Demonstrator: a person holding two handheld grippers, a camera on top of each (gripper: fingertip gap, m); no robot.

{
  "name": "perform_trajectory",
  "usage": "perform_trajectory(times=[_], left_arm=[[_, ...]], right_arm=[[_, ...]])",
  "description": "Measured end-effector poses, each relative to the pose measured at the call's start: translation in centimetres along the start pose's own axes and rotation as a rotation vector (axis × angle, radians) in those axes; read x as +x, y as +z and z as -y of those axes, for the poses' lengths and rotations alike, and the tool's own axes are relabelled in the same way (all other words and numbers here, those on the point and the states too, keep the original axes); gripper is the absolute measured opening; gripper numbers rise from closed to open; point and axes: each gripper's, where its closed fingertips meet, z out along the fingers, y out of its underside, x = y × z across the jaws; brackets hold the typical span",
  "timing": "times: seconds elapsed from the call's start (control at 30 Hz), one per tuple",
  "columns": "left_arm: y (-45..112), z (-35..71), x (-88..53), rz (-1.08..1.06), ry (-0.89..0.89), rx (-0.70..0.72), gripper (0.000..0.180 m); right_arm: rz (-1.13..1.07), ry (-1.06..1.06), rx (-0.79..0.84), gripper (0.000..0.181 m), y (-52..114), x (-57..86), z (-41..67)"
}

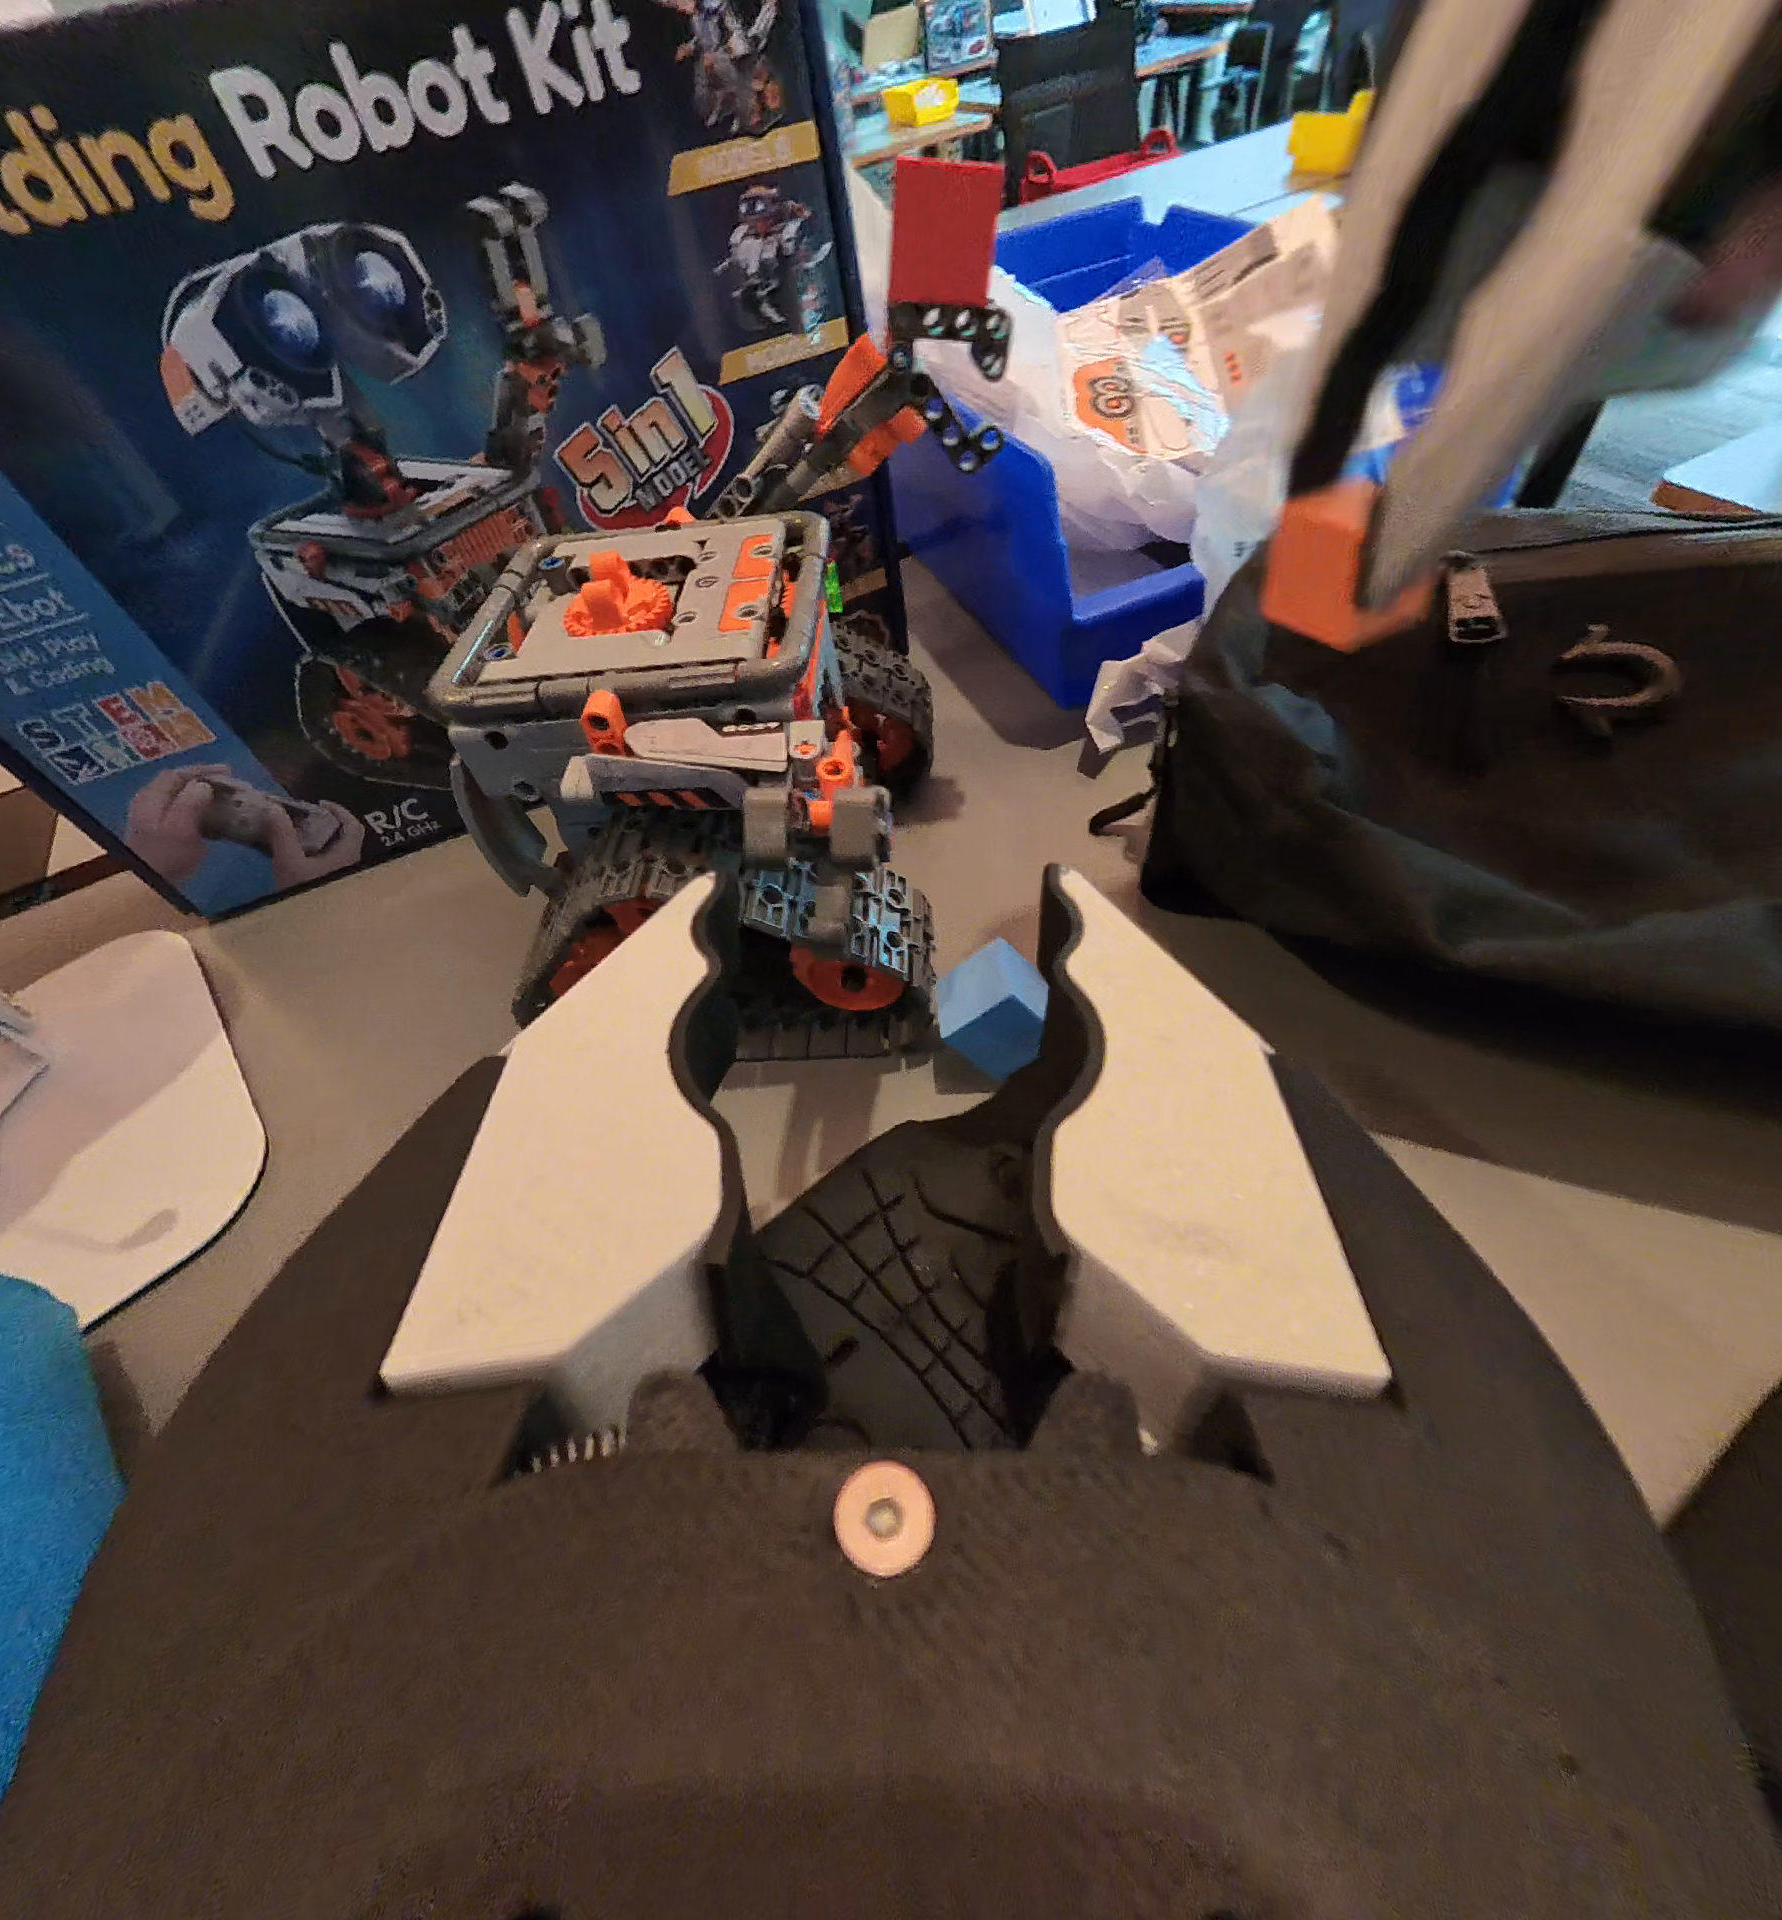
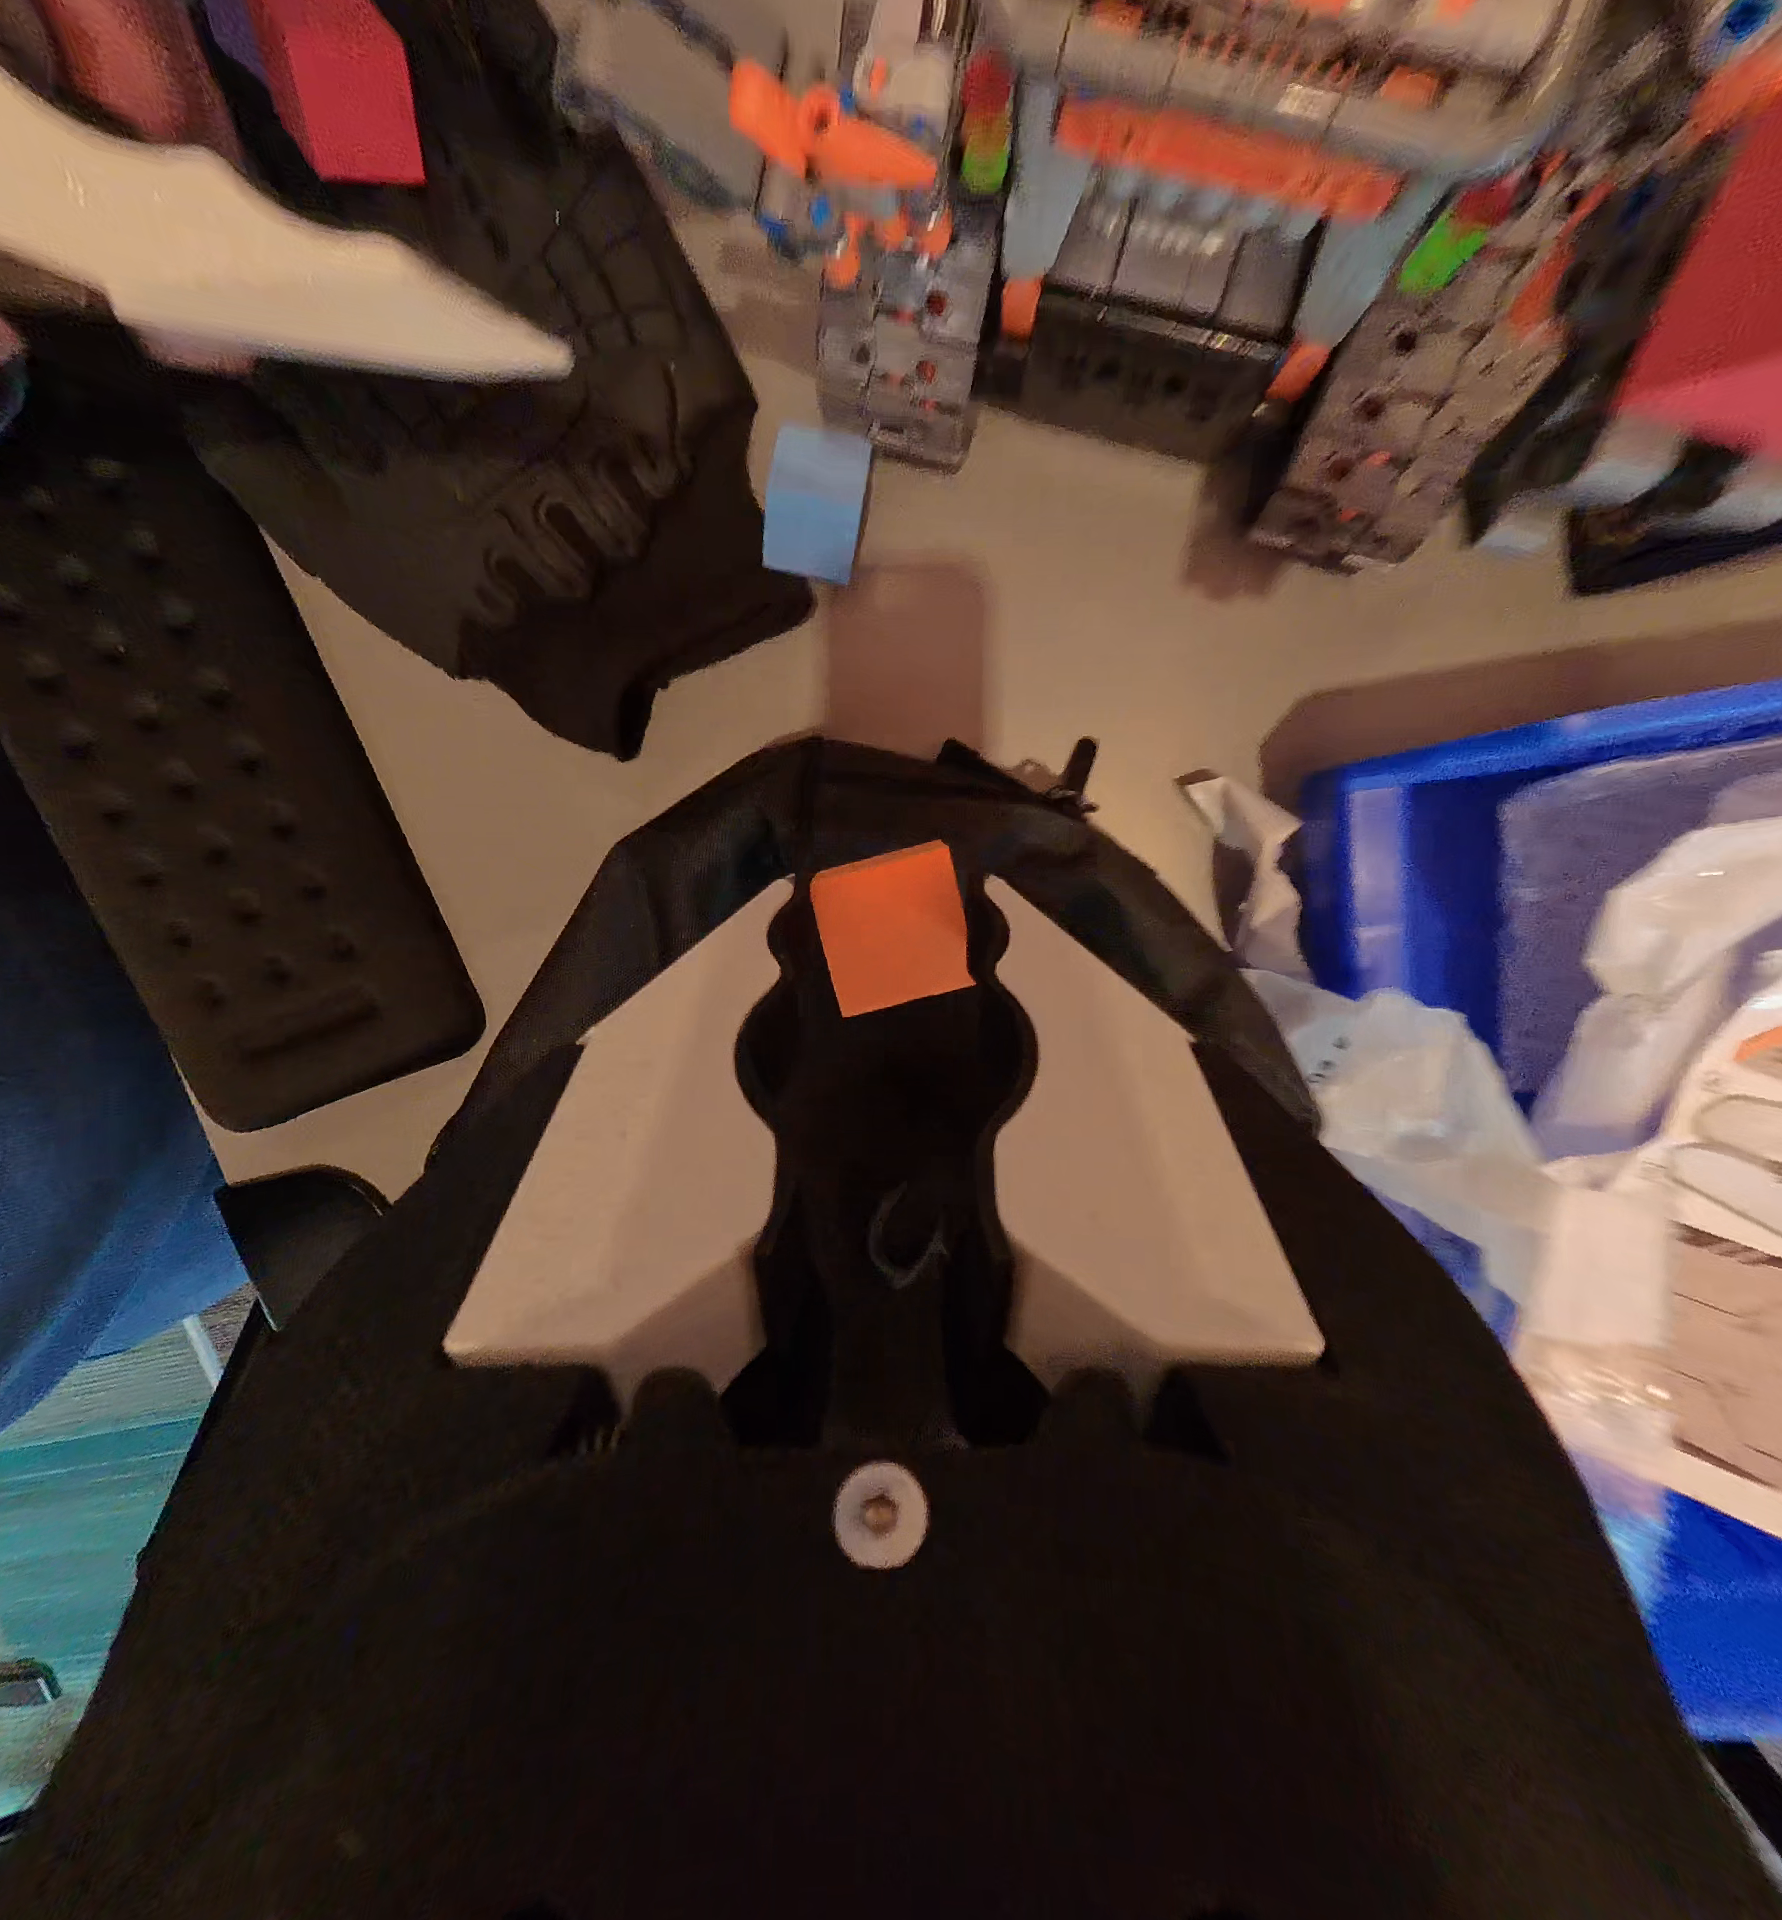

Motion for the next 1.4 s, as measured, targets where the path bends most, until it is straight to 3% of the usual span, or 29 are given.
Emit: perform_trajectory(times=[0.2,0.3,0.43,0.57,0.7,1.4], left_arm=[[2.3,0.0,-1.1,-0.023,-0.101,-0.019,0.043],[3.0,-0.1,-1.0,-0.027,-0.098,-0.041,0.026],[3.0,0.6,-1.2,-0.013,-0.091,-0.029,0.024],[3.1,1.4,-1.0,-0.010,-0.076,-0.033,0.024],[3.6,2.3,-0.5,-0.012,-0.024,-0.054,0.024],[0.8,1.6,0.4,-0.209,0.088,-0.144,0.024]], right_arm=[[-0.037,0.031,0.071,0.057,0.8,1.1,-0.4],[-0.118,0.103,0.231,0.053,-1.4,4.6,1.8],[-0.201,0.132,0.384,0.052,-2.6,8.5,4.2],[-0.152,0.117,0.465,0.045,-2.3,8.9,6.2],[-0.128,0.101,0.478,0.024,-1.7,8.9,7.0],[-0.021,0.064,0.560,0.022,-4.3,7.4,10.8]])
